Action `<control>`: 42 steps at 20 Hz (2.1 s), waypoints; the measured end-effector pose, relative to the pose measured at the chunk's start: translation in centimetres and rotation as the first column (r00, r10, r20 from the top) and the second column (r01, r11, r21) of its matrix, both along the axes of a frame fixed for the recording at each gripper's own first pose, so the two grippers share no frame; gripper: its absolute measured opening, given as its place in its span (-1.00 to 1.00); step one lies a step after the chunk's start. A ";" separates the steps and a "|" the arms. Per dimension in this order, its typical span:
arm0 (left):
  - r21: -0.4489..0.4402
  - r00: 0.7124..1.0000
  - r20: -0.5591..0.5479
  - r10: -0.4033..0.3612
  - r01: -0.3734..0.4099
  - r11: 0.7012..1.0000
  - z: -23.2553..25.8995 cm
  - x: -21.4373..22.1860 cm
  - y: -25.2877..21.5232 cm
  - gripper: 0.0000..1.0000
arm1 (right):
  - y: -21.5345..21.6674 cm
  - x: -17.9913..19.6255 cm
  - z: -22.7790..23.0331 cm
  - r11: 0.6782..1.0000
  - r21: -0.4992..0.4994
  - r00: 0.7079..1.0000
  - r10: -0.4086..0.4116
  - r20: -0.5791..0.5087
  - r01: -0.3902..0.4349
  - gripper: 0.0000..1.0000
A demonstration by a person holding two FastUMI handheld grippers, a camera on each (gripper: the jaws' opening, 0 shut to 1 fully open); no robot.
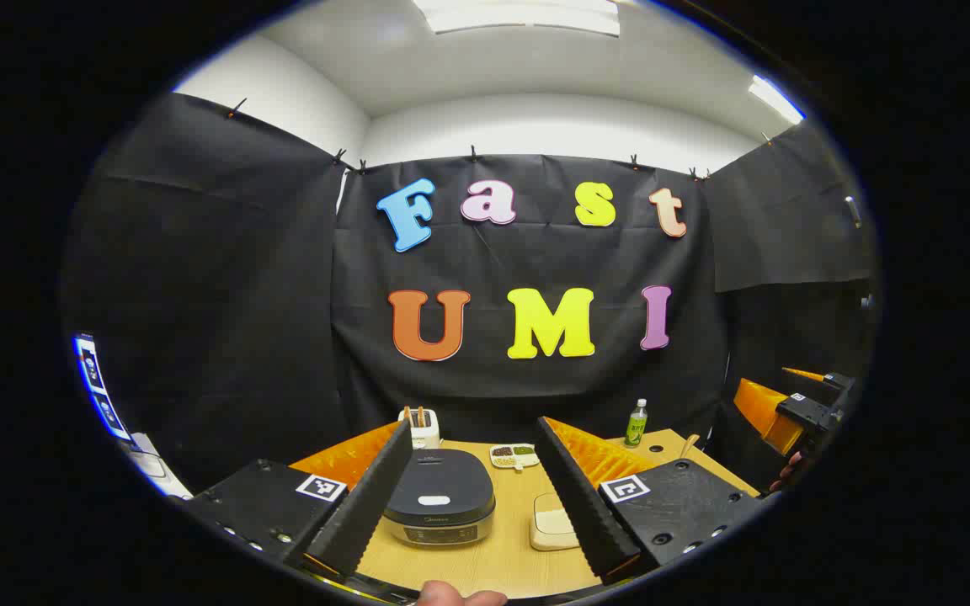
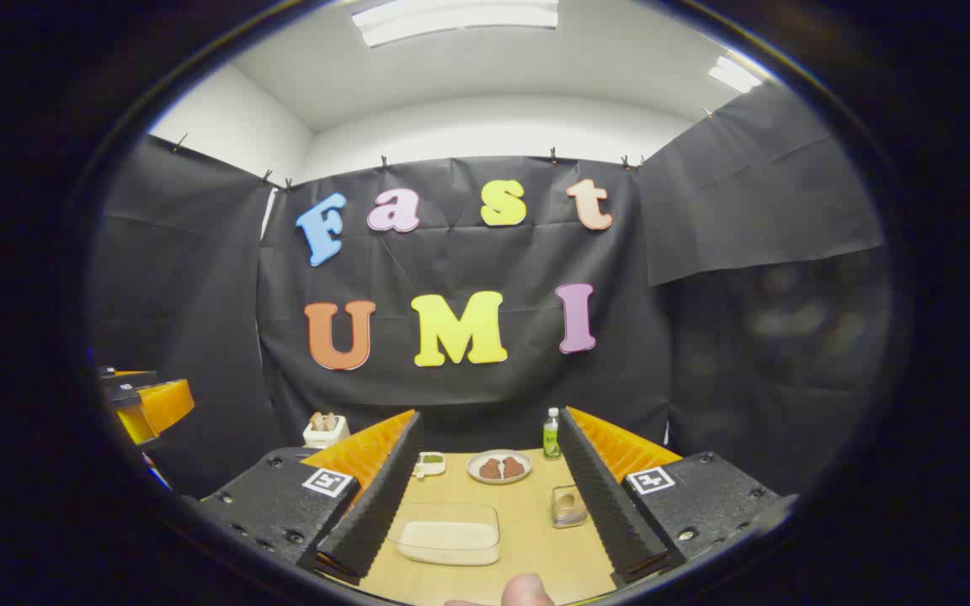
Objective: Close the left gripper, press the button to open the rice cooker; take a wooden spoon from the chopstick holder with the right hand, scoop a spoonful of rice and pour it into the rice cooker, then put the wooden spoon back into the chopstick holder.
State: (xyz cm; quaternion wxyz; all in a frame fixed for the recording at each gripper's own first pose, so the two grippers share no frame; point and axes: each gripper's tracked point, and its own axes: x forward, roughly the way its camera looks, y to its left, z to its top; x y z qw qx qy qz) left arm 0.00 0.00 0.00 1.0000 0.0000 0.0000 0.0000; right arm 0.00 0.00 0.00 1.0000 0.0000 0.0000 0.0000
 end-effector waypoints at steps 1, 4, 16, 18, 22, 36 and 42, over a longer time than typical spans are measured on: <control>0.002 1.000 0.002 0.005 -0.005 1.000 0.1 -0.1 0.1 0.89 | -0.1 0.0 -0.1 1.000 0.002 1.000 -0.001 -0.001 0.001 1.00; 0.000 1.000 -0.006 0.007 -0.007 1.000 -0.1 -0.2 0.1 0.89 | -0.5 -0.2 0.2 1.000 -0.001 1.000 -0.005 0.002 0.005 1.00; -0.022 0.999 -0.033 -0.010 0.010 1.000 -0.2 -0.5 0.2 0.89 | -1.7 -0.7 0.0 0.999 -0.028 1.000 -0.026 -0.016 0.026 1.00; -0.020 0.999 -0.035 -0.015 0.014 1.000 -0.3 -0.3 0.2 0.89 | -1.8 -0.8 -0.1 0.999 -0.025 0.999 -0.030 -0.024 0.030 1.00; -0.025 0.999 -0.047 -0.008 0.007 1.000 -0.4 -0.5 0.2 0.89 | -2.0 -1.0 -0.2 0.999 -0.032 0.999 -0.044 -0.028 0.044 1.00; -0.113 0.963 -0.271 0.001 -0.032 0.993 -4.8 4.6 1.9 0.89 | -2.9 3.6 -0.2 0.994 -0.102 0.998 -0.050 -0.047 0.045 1.00; -0.131 0.892 -0.452 -0.012 -0.053 0.990 -8.8 8.3 2.5 0.91 | -3.9 7.9 -1.0 0.996 -0.080 0.997 -0.033 -0.065 0.028 1.00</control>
